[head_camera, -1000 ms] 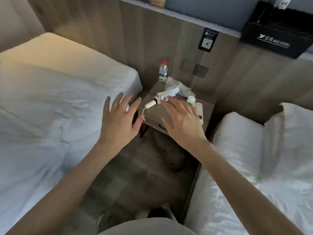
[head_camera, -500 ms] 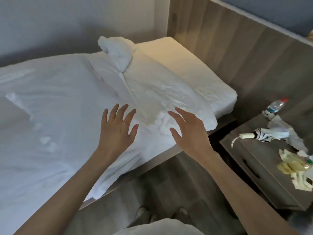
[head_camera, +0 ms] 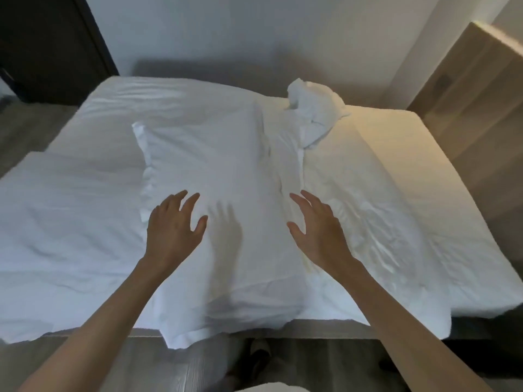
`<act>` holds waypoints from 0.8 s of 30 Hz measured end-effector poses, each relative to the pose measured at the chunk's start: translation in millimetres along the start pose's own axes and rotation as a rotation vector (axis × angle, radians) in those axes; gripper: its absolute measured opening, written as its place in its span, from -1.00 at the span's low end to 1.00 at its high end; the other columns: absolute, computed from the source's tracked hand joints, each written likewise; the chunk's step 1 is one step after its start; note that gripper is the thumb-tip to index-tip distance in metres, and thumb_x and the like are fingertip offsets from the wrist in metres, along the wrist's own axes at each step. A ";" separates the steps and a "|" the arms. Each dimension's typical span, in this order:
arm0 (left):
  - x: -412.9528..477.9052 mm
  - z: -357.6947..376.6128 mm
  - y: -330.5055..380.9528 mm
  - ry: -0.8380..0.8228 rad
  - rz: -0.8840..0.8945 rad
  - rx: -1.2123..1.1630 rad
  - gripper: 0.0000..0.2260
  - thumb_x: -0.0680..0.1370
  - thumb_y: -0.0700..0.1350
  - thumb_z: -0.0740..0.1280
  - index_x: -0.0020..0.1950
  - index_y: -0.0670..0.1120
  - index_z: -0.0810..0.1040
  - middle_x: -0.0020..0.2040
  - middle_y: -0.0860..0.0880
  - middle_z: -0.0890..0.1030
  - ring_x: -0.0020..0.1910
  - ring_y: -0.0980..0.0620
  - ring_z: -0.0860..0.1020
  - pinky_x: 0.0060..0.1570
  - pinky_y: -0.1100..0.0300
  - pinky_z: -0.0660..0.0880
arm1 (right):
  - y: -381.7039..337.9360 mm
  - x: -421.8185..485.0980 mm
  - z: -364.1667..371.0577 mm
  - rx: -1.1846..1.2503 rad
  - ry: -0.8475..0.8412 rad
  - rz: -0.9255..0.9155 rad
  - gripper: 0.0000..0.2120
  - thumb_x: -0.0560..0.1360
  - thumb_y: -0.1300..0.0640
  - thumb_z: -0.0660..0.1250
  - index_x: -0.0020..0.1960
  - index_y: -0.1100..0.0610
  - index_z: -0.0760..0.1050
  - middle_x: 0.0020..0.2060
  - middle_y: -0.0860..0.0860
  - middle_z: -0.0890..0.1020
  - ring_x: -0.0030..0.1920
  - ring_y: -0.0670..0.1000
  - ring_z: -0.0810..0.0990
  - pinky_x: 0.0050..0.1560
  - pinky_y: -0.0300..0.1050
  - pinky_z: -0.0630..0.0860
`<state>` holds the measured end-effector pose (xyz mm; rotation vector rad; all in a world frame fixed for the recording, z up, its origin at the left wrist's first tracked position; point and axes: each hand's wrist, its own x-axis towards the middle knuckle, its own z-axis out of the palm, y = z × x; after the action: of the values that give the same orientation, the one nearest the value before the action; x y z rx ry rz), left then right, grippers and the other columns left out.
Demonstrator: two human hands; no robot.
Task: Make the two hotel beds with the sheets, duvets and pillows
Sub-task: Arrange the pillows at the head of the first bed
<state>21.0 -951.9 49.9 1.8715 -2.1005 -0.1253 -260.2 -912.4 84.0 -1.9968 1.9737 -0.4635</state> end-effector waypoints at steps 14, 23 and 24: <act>91.5 71.1 -73.7 -0.166 -0.533 -0.337 -0.42 0.56 0.18 0.26 0.53 0.19 0.15 0.54 -0.02 0.17 0.44 -0.19 0.28 0.25 -0.17 0.36 | 13.3 195.2 79.4 0.308 -0.291 0.261 -0.26 0.53 -0.12 0.33 0.57 -0.04 0.01 0.53 0.08 0.17 0.51 0.13 0.18 0.49 0.13 0.12; 135.3 146.8 -145.2 -0.287 -0.831 -0.630 0.03 0.20 0.58 0.23 0.54 0.25 -0.09 0.55 -0.14 0.13 0.51 -0.23 0.15 0.44 -0.19 0.17 | 23.1 260.3 164.5 0.469 -0.321 0.500 0.06 0.31 -0.38 0.42 0.55 -0.21 -0.19 0.52 0.07 0.19 0.48 0.18 0.25 0.46 0.19 0.19; 138.3 151.6 -148.3 -0.261 -0.830 -0.640 0.03 0.20 0.58 0.24 0.55 0.23 -0.07 0.53 -0.14 0.19 0.49 -0.23 0.19 0.43 -0.18 0.19 | 24.0 261.9 170.8 0.468 -0.307 0.518 0.06 0.31 -0.39 0.41 0.55 -0.20 -0.20 0.50 0.07 0.25 0.45 0.18 0.30 0.44 0.13 0.23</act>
<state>105.1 -1130.0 -109.2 2.1968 -1.0425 -1.1208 -207.3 -1177.4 -75.2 -1.1461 1.8722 -0.4090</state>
